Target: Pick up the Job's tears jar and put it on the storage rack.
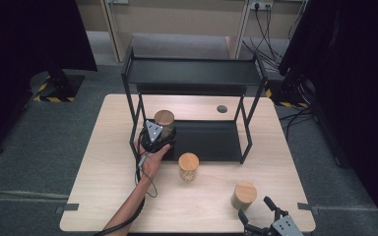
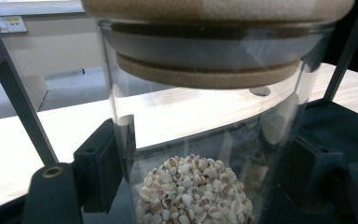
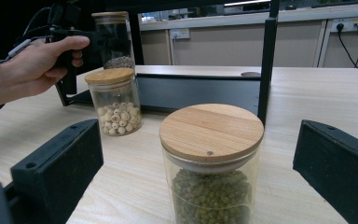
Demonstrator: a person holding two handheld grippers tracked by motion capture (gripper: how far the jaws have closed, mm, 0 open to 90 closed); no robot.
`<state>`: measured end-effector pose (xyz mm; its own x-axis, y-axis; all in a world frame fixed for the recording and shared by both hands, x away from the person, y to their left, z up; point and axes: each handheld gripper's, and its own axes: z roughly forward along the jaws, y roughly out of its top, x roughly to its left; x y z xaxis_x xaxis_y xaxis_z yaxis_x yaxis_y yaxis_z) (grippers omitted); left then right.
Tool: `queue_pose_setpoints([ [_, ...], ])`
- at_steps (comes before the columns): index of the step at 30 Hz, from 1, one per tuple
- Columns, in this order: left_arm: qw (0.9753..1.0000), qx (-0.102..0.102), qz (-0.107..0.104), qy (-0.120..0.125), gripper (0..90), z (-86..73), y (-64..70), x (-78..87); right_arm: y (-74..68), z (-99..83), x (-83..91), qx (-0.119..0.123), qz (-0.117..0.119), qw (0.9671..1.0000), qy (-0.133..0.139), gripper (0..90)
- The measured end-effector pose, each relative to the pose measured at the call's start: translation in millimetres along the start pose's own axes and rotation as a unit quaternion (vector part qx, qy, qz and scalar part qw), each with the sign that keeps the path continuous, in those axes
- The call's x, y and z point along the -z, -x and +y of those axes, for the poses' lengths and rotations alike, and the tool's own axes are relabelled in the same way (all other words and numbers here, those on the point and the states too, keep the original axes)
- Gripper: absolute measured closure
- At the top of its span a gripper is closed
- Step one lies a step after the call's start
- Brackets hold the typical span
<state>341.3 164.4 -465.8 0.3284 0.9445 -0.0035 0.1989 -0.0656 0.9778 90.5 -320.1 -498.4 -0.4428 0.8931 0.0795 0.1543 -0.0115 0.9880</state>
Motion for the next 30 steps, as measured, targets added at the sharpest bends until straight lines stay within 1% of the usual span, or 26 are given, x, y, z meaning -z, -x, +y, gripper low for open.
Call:
queue_pose_setpoints([
  [2,1.0,0.008,0.001,0.0,24.9,-0.8,-1.1,0.7,-0.1,0.0,0.0,0.0,0.0,1.0,0.0,1.7],
  [7,0.9999,0.012,0.004,-0.006,24.7,2.2,0.2,2.0,-0.1,0.0,-0.1,0.0,0.0,1.0,0.0,1.7],
  [8,0.9998,0.019,0.005,-0.002,23.3,1.7,0.9,3.1,0.0,0.2,0.0,-0.001,0.0,1.0,-0.001,1.7],
  [9,0.9997,0.022,0.006,-0.005,18.6,3.6,1.7,4.2,0.0,0.1,0.0,-0.001,0.0,1.0,0.0,1.7],
  [11,0.9996,0.028,0.009,-0.005,13.5,6.3,4.3,7.9,0.1,0.0,0.2,-0.001,0.0,1.0,0.001,1.7],
  [12,0.9995,0.028,0.01,-0.004,11.8,7.4,6.1,9.9,0.2,-0.1,0.2,-0.001,0.0,1.0,0.001,1.7],
  [14,0.9996,0.023,0.015,-0.006,9.9,10.8,10.2,13.8,0.0,-0.3,0.1,-0.001,0.001,1.0,0.001,1.7],
  [15,0.9995,0.022,0.02,-0.008,7.7,12.6,13.2,15.1,-0.1,-0.3,0.1,-0.001,0.001,1.0,0.001,1.7],
  [16,0.9994,0.025,0.02,-0.01,4.6,13.8,14.8,16.2,-0.2,-0.3,0.1,-0.001,0.002,1.0,0.002,1.7],
  [19,0.9993,0.021,0.028,-0.014,1.9,16.0,19.7,20.0,-0.2,-0.4,0.0,-0.001,0.002,1.0,0.002,1.7],
  [22,0.9991,0.023,0.031,-0.019,1.5,16.3,20.7,23.0,-0.1,-0.4,0.1,-0.002,0.001,1.0,0.002,1.7],
  [26,0.9992,0.027,0.022,-0.019,1.5,14.7,19.1,28.5,-0.1,-0.5,0.0,-0.002,0.002,1.0,0.002,1.7],
  [28,0.9992,0.033,0.011,-0.019,1.5,14.1,16.7,31.8,-0.2,-0.4,-0.1,-0.002,0.002,1.0,0.002,1.7],
  [30,0.9993,0.031,0.007,-0.017,1.5,13.2,16.7,35.3,-0.2,-0.4,0.1,-0.002,0.002,1.0,0.002,1.7],
])
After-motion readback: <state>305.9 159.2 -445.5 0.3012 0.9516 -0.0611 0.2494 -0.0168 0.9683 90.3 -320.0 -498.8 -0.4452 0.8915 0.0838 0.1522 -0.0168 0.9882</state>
